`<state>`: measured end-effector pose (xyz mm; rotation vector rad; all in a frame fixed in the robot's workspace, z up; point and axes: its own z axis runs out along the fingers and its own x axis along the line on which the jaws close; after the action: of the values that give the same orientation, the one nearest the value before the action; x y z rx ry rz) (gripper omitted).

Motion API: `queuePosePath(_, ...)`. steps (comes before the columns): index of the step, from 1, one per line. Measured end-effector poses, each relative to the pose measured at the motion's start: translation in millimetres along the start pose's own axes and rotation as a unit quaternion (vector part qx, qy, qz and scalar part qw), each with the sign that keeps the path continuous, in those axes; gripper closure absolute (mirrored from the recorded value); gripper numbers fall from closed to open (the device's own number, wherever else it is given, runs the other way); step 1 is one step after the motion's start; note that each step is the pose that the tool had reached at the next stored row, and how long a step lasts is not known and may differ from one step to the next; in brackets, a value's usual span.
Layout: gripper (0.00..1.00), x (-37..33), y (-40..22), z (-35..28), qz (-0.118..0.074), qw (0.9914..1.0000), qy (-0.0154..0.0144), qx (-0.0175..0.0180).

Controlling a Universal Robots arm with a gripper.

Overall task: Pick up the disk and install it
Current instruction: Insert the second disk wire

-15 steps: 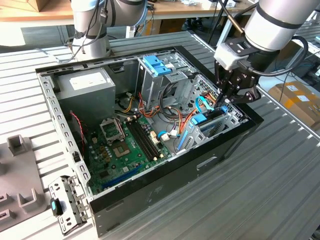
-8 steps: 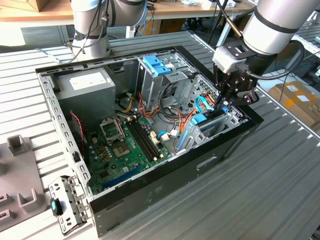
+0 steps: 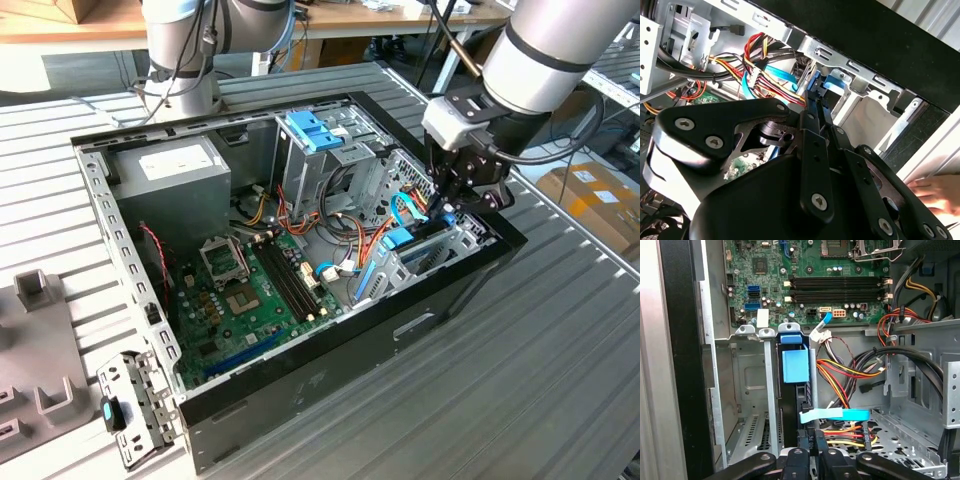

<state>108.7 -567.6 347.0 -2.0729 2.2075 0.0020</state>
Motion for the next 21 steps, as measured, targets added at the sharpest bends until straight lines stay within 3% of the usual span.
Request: queuePosePath(21,0.83,2.6,1.0,0.7,0.000,1.00000,-0.0001,0.0000)
